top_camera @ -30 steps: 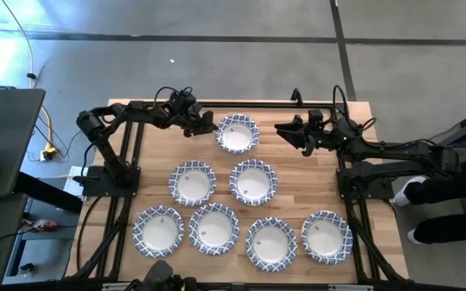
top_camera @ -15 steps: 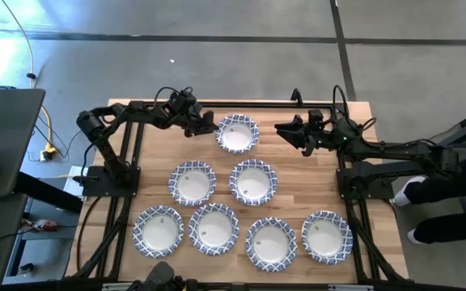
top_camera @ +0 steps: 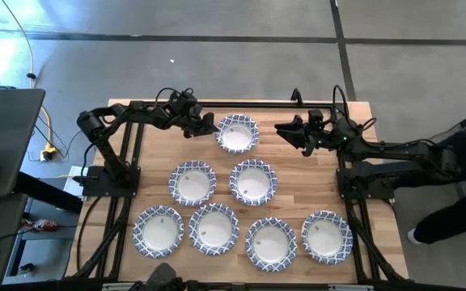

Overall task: Nest bowls inside each other
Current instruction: Stack the white patterned bowl on top of the other white patterned bowl

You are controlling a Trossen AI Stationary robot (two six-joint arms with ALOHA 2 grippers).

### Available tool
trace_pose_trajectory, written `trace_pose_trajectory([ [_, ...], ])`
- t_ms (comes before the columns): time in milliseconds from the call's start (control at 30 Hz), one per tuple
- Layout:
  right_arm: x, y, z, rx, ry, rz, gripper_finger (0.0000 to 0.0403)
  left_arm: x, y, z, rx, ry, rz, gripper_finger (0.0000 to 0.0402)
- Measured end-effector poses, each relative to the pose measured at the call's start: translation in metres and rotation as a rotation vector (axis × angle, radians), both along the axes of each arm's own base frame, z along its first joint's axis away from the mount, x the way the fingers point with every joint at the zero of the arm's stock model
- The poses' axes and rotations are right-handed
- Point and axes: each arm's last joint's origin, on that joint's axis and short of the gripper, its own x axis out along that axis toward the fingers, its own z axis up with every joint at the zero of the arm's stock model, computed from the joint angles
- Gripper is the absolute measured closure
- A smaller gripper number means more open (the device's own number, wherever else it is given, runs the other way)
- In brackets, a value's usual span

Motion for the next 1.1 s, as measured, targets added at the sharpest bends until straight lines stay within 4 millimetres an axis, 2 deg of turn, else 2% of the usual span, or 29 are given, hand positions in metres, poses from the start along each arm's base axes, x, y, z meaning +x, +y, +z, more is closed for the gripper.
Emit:
trace_pose_trajectory([
  [167,0.0,0.0,0.0,0.0,0.0,0.0,0.023,0.002,-0.001,-0.001,0.002,0.004,-0.002,0.0198],
  [433,0.0,0.0,0.0,-0.002,0.001,0.005,0.023,0.012,-0.004,-0.015,-0.023,0.003,-0.017,0.0198],
  [733,0.0,0.0,0.0,-0.004,0.003,0.014,0.023,0.013,0.0,-0.012,-0.012,-0.053,-0.01,0.0203],
  [900,0.0,0.0,-0.001,-0.019,0.011,0.009,0.023,0.013,0.0,-0.012,-0.013,-0.054,-0.011,0.0233],
  [1100,0.0,0.0,-0.001,-0.024,0.015,0.006,0.023,0.013,0.0,-0.012,-0.014,-0.055,-0.013,0.03],
])
